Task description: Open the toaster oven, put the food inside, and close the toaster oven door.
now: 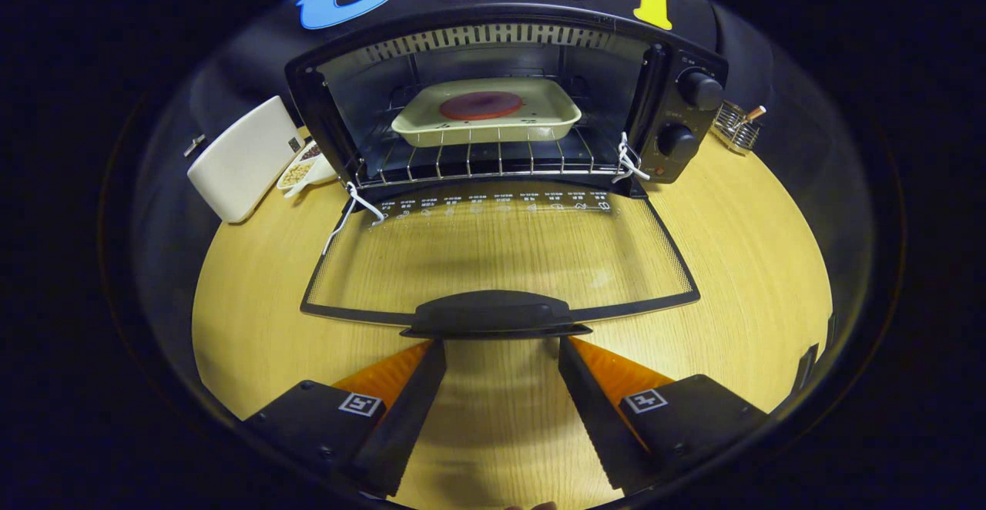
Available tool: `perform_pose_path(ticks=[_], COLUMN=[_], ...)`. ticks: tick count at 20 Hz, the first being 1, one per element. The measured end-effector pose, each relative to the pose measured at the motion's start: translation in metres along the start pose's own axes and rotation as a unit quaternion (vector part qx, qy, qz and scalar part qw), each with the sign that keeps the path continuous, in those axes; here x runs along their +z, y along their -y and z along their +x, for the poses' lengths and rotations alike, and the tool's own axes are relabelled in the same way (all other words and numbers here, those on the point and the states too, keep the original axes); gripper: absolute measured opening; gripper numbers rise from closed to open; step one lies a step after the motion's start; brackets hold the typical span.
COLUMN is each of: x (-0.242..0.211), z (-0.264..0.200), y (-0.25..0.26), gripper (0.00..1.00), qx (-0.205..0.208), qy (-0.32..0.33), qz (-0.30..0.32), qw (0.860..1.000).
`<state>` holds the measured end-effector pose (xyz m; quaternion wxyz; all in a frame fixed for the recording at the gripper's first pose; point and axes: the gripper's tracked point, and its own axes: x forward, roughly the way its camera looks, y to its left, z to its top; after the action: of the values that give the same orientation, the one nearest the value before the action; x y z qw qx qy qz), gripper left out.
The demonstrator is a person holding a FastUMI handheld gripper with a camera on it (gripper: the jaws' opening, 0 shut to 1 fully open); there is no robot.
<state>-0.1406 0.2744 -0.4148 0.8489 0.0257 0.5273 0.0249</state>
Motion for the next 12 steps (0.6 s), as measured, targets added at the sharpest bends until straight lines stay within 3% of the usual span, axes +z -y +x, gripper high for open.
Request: perform_pose_path(ticks=[12], x=[0.030], z=[-0.045], y=[-0.002], gripper=[0.98], qx=[0.013], qy=[0.073], qz=[0.019], qw=[0.997])
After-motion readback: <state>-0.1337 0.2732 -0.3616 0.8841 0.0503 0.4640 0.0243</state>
